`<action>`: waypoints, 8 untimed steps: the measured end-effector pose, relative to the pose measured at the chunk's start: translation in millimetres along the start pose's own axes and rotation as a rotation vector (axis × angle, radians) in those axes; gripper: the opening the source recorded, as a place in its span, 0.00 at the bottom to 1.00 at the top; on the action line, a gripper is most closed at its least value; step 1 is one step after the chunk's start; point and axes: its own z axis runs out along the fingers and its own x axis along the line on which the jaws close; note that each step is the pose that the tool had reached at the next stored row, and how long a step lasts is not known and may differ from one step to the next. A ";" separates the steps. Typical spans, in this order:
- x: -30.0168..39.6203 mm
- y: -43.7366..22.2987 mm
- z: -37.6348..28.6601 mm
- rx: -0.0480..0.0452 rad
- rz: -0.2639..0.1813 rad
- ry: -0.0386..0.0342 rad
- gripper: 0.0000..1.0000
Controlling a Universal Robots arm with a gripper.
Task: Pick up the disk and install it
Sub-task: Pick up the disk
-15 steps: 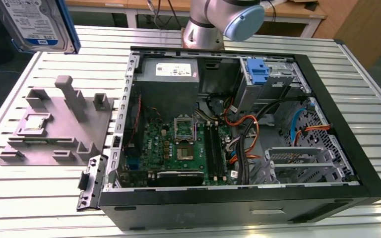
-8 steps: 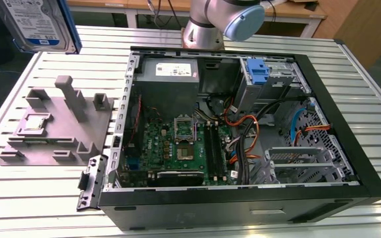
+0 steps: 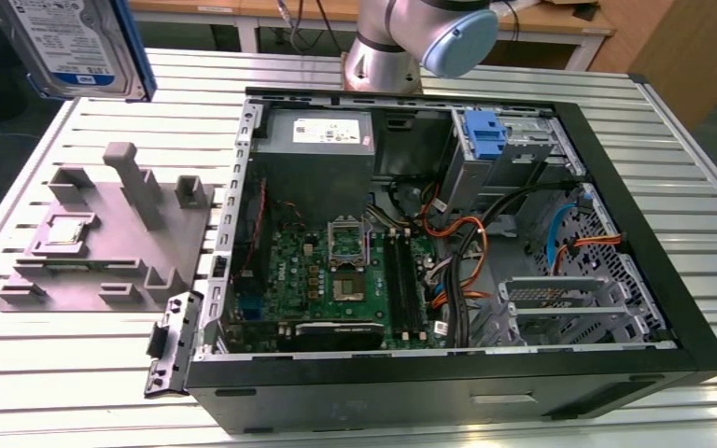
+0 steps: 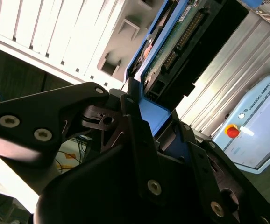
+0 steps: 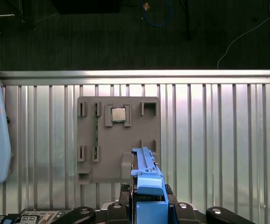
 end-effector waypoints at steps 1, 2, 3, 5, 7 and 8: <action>0.0 -0.3 0.0 0.0000 0.000 0.0000 0.36; 0.0 -0.6 0.0 0.0000 0.000 0.0000 0.36; 0.0 -0.9 0.0 0.0000 0.000 0.0000 0.36; 0.0 -1.7 0.0 0.0000 0.000 0.0000 0.36; -0.1 -2.5 0.0 0.0000 0.000 0.0000 0.36; -0.1 -2.9 0.0 0.0000 0.000 0.0000 0.36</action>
